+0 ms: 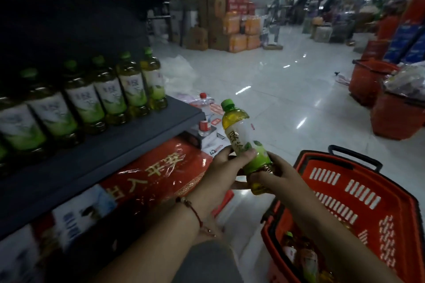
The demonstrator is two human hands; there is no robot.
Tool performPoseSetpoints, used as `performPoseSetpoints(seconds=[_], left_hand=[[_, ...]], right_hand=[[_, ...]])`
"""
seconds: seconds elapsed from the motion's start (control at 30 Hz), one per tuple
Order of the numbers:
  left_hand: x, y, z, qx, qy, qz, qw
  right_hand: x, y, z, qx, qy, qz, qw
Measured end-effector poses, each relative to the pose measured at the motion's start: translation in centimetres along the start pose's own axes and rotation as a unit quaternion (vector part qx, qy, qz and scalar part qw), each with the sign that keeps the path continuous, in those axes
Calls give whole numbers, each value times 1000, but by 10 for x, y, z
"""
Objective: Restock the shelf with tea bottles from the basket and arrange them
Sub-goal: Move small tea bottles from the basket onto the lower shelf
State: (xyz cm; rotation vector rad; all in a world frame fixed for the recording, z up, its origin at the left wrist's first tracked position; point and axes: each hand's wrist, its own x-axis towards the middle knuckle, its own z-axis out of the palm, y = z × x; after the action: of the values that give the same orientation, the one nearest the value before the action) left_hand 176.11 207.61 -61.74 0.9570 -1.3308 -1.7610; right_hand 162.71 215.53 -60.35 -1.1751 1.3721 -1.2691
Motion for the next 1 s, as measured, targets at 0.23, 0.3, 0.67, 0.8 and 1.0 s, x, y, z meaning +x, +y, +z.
performPoseSetpoints(seconds=[0.23, 0.3, 0.67, 0.8, 1.0], left_hand=[[-49, 45, -85, 7, 82, 73, 994], [-71, 60, -113, 27, 112, 86, 990], [-196, 63, -252, 40, 301, 115, 946], [-235, 48, -283, 60, 369, 154, 914], [-296, 50, -319, 124, 449, 197, 863]], right_hand=[[25, -28, 67, 90, -162, 28, 982], [28, -35, 94, 168, -217, 64, 960], [23, -35, 283, 73, -359, 76, 927], [6, -17, 338, -4, -383, -2, 924], [-16, -25, 422, 17, -424, -36, 905]])
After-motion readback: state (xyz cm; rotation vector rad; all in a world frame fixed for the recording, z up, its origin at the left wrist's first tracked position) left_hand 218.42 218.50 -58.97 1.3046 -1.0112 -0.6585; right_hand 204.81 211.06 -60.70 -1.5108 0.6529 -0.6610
